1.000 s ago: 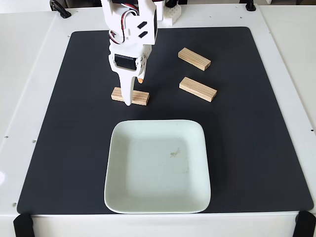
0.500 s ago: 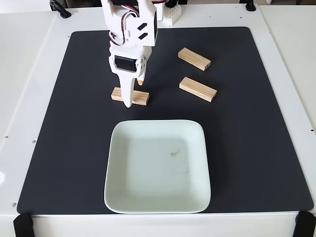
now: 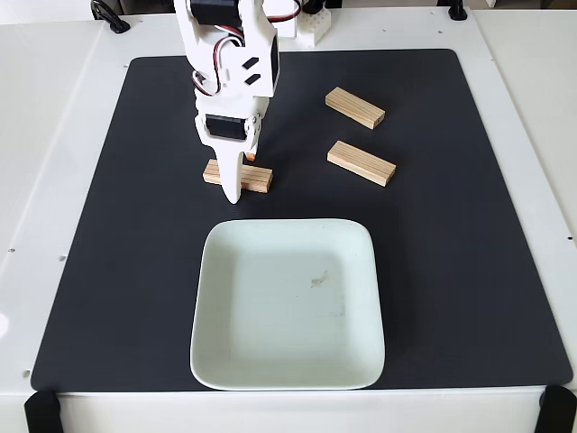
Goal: Pick up the wooden block and place them on the plate.
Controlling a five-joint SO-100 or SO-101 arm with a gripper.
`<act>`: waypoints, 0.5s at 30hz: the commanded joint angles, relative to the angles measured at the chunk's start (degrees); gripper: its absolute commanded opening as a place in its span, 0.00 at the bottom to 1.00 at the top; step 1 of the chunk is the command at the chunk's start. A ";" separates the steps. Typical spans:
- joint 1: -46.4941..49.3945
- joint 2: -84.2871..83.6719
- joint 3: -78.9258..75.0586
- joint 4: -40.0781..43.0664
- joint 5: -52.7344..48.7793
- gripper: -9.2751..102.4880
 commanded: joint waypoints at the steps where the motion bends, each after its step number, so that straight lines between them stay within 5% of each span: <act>1: 0.62 0.18 -0.35 -1.85 -1.67 0.36; 12: 0.62 0.18 0.18 -4.48 -3.96 0.36; 15: 0.62 0.09 0.26 -4.22 -3.96 0.29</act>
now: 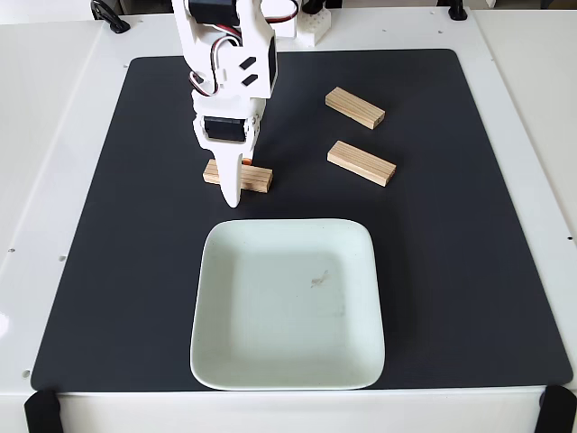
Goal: Pick up the wooden block and place them on the plate.
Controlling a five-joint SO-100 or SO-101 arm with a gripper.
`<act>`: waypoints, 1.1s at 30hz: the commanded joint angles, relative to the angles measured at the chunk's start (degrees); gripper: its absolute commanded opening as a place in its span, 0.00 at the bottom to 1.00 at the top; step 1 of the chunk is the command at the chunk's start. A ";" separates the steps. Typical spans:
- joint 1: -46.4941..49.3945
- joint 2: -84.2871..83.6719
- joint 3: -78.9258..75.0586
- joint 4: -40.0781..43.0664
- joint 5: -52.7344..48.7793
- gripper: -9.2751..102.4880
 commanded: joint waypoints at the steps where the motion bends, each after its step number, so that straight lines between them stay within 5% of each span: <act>1: 0.62 0.09 0.18 -1.14 -0.62 0.25; 5: 0.70 0.18 2.37 -1.85 -0.18 0.07; 23: -0.44 12.83 2.90 4.31 -0.44 0.08; 33: -8.35 13.01 -11.34 -5.27 0.18 0.08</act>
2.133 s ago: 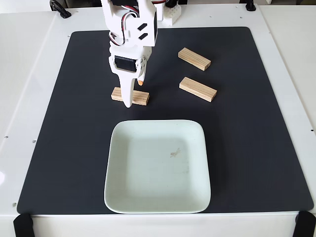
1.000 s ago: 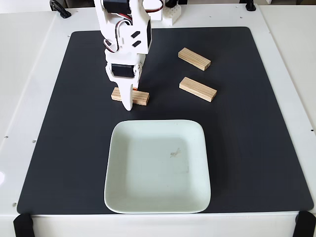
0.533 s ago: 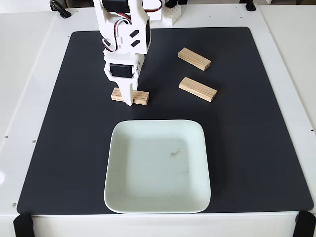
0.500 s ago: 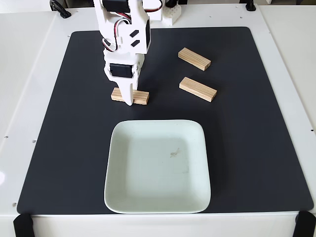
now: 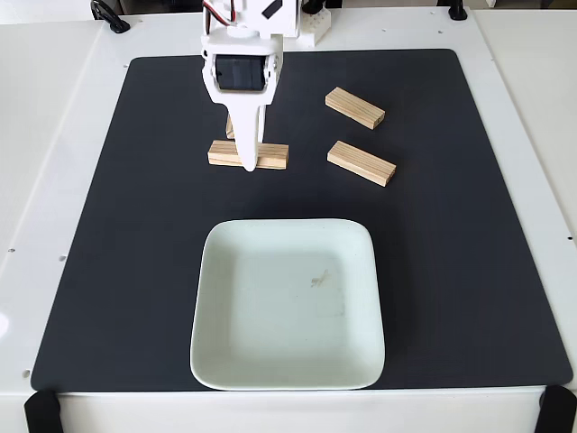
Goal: Pick up the wooden block and place them on the plate.
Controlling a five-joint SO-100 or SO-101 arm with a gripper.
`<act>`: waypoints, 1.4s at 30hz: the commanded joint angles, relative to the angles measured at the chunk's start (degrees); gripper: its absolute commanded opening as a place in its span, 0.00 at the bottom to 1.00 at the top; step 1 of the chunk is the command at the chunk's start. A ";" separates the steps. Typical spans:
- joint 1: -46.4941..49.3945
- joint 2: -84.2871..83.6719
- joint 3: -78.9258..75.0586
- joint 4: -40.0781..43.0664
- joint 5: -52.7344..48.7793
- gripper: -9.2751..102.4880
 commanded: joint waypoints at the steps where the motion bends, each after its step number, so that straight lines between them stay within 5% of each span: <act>1: -3.08 -1.58 -7.65 -5.98 0.53 0.08; 16: -5.36 -26.02 -33.40 -25.66 -0.26 0.08; 29: -5.36 -47.99 -58.36 -26.98 -0.35 0.08; 42: -5.45 -50.19 -58.89 -26.89 0.35 0.08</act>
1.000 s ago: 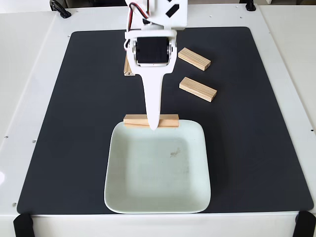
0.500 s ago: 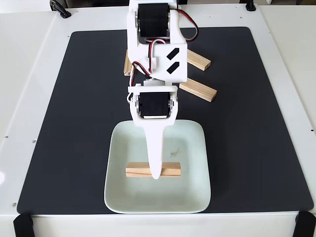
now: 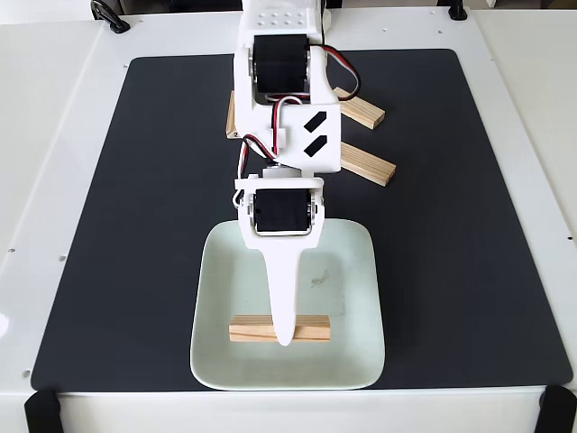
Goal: Pick up the wooden block and place them on the plate.
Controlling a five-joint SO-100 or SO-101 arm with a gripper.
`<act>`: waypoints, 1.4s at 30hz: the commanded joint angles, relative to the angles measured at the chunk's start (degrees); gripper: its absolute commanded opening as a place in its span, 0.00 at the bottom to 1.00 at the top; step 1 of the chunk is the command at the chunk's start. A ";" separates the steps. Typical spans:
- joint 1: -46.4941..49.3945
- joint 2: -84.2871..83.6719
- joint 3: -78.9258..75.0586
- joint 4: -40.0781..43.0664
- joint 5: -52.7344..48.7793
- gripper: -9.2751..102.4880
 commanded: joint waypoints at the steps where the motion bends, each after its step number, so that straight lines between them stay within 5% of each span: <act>1: 0.09 1.05 -1.14 -0.35 -0.09 0.08; 7: 0.09 1.14 -0.09 -0.26 -0.44 0.09; 15: 0.09 1.05 0.00 -0.18 -0.44 0.34; 20: 0.09 1.05 0.00 -0.18 -0.44 0.40; 34: 0.09 2.20 0.00 -0.18 -0.35 0.39; 42: -0.79 4.04 0.00 -0.26 0.26 0.10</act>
